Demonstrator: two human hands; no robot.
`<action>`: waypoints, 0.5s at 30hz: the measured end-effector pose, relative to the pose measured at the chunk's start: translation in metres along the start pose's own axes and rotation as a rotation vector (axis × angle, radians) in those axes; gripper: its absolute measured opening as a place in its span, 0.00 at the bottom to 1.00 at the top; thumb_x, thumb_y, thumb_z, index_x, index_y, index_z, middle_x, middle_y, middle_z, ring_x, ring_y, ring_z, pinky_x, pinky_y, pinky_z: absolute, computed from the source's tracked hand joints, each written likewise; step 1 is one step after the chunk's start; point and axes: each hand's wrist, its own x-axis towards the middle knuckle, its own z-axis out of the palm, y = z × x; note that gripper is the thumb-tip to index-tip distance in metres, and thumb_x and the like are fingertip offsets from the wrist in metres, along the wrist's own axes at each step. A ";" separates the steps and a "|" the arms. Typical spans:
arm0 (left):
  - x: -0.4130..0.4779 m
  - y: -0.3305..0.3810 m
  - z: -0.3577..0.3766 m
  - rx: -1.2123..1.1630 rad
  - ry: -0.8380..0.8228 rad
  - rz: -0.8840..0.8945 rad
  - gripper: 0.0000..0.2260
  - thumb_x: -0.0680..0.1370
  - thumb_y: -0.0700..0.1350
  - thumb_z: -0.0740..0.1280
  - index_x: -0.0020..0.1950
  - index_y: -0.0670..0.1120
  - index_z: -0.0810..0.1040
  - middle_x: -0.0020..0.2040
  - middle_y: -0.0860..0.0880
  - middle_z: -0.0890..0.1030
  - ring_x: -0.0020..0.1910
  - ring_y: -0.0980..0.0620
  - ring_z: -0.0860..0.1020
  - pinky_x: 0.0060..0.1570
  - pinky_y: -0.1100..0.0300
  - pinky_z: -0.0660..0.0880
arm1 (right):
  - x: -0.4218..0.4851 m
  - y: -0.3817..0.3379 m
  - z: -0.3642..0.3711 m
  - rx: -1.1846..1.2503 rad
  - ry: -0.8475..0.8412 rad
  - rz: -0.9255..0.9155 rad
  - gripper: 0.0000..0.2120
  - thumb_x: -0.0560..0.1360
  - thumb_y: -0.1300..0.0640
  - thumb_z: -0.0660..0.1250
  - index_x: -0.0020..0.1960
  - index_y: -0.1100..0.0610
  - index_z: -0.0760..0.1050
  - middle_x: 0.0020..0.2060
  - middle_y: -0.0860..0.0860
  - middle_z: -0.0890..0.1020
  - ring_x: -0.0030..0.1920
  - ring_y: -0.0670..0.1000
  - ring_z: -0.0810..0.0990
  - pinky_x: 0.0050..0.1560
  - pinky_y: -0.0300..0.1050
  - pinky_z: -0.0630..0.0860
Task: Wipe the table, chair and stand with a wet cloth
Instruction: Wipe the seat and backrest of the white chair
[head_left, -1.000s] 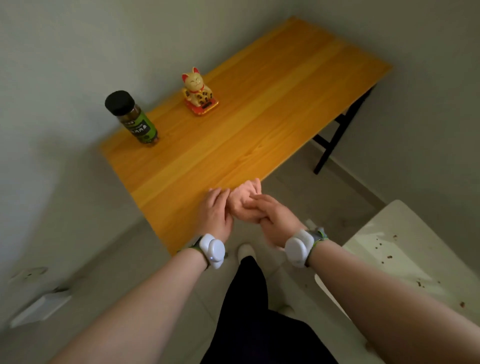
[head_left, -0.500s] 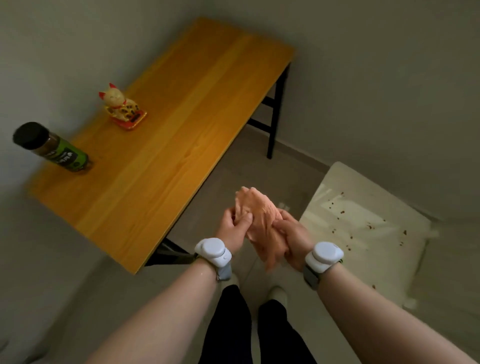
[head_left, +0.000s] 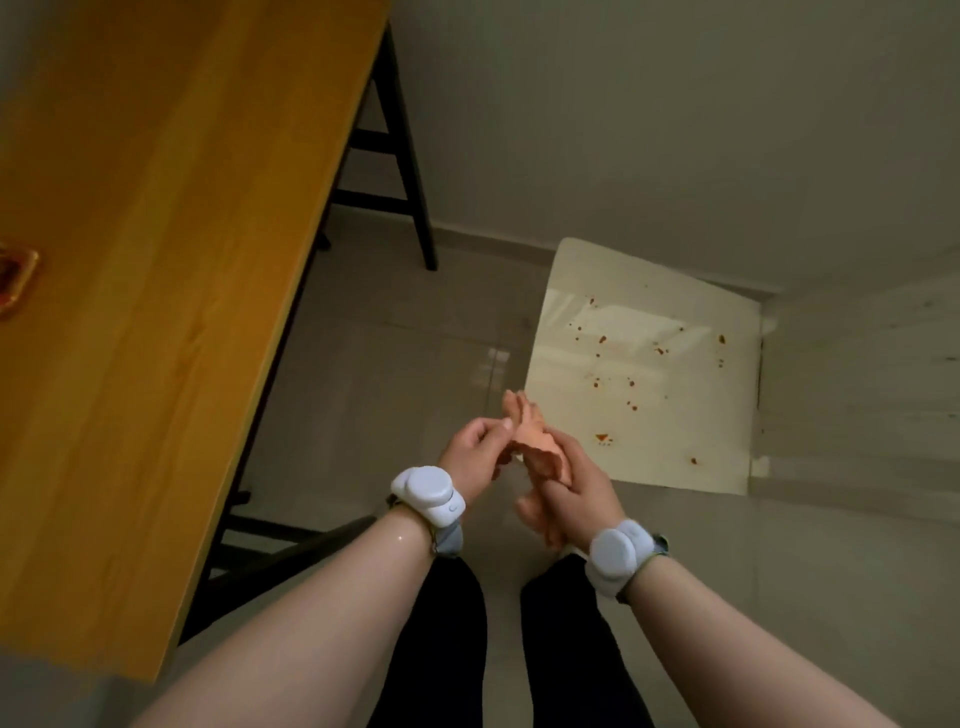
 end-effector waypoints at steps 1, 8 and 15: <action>0.008 -0.006 -0.001 0.090 0.003 0.015 0.05 0.79 0.48 0.61 0.48 0.50 0.76 0.44 0.51 0.79 0.47 0.50 0.76 0.51 0.56 0.71 | 0.003 0.005 -0.006 0.093 0.027 0.087 0.20 0.71 0.58 0.63 0.60 0.39 0.71 0.53 0.51 0.82 0.42 0.50 0.81 0.41 0.47 0.79; 0.077 -0.046 0.011 0.514 0.097 -0.035 0.19 0.80 0.46 0.60 0.71 0.45 0.66 0.68 0.47 0.72 0.65 0.48 0.72 0.63 0.58 0.69 | 0.046 0.069 -0.066 0.370 0.185 0.206 0.10 0.78 0.63 0.59 0.53 0.60 0.78 0.24 0.62 0.75 0.17 0.58 0.67 0.21 0.40 0.66; 0.143 -0.104 0.039 0.574 0.124 -0.098 0.18 0.80 0.42 0.58 0.71 0.44 0.66 0.68 0.45 0.72 0.65 0.48 0.72 0.60 0.62 0.67 | 0.122 0.152 -0.048 -0.351 0.098 -0.261 0.27 0.77 0.58 0.55 0.75 0.47 0.58 0.74 0.50 0.62 0.69 0.53 0.65 0.61 0.46 0.69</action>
